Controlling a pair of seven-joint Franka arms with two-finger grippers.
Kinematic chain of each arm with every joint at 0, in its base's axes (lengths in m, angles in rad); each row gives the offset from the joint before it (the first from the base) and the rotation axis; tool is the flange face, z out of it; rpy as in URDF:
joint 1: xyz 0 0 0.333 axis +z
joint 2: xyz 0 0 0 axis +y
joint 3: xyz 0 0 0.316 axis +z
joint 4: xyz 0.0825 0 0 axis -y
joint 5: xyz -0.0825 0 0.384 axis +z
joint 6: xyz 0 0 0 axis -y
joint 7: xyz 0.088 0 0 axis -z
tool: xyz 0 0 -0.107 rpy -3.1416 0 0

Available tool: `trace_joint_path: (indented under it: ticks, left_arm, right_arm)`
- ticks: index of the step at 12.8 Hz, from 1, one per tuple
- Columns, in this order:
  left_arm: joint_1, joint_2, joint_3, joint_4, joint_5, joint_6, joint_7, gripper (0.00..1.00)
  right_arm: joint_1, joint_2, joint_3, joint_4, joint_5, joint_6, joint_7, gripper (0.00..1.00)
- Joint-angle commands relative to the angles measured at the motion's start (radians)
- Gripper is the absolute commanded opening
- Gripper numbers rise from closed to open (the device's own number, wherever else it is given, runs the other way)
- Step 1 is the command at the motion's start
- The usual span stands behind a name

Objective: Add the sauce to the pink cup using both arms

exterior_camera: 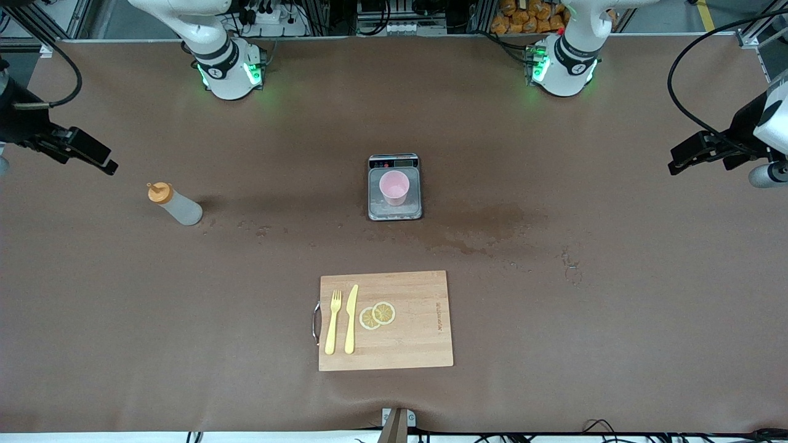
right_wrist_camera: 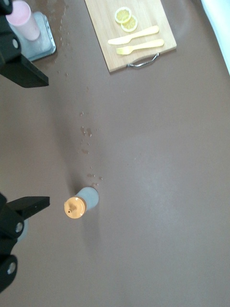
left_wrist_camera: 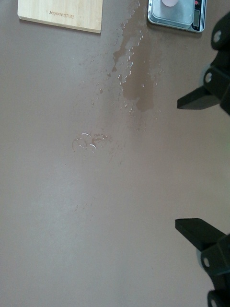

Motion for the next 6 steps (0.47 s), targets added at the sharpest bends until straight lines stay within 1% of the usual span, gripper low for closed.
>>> trace_joint_path:
  ticks: [1, 6]
  left_arm:
    - [0.004, -0.008, -0.002, -0.004, -0.002, 0.002, 0.02, 1.0]
    - [0.0, -0.006, -0.002, -0.004, -0.002, 0.002, 0.02, 1.0]
  right_arm:
    - [0.02, 0.027, -0.009, 0.024, -0.036, 0.004, -0.005, 1.0]
    - [0.018, 0.036, -0.009, 0.038, -0.032, 0.015, -0.006, 1.0]
